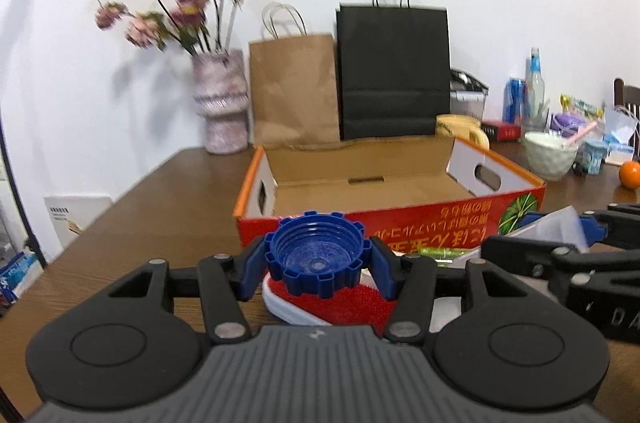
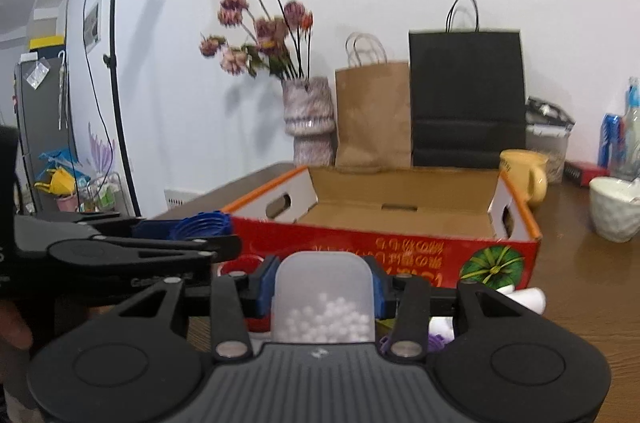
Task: Organize rigid objects
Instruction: 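Lift the blue cap with the left tool while the right tool lifts the bead container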
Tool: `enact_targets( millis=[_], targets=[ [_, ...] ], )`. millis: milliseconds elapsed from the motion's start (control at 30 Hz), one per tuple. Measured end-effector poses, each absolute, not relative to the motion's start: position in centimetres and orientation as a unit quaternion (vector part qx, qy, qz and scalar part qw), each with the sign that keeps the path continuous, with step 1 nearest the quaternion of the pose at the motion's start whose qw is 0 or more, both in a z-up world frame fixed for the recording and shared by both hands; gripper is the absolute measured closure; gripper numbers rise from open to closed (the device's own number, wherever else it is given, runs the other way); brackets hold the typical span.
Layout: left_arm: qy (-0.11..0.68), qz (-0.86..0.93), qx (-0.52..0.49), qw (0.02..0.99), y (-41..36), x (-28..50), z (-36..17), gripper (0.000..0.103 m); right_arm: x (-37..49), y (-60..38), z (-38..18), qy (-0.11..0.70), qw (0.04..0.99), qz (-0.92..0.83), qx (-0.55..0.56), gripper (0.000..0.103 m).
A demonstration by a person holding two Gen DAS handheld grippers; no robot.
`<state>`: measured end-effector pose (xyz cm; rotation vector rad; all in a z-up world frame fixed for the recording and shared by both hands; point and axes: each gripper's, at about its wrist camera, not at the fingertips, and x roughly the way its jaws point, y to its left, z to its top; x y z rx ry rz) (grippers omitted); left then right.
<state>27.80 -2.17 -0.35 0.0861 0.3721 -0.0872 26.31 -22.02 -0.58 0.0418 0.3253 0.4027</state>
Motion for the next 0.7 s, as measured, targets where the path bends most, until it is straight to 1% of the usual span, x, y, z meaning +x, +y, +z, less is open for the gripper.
enact_targets(
  millis=[333, 700],
  targets=[
    [0.122, -0.017, 0.041, 0.992, -2.4, 19.3, 2.8, 0.048, 18.4, -23.0, 2.0, 0.093, 0.982, 0.161, 0.025, 0.059],
    [0.108, 0.002, 0.016, 0.994, -1.2, 11.6, 2.8, 0.048, 10.4, -22.7, 1.9, 0.064, 0.985, 0.159, 0.012, 0.059]
  ],
)
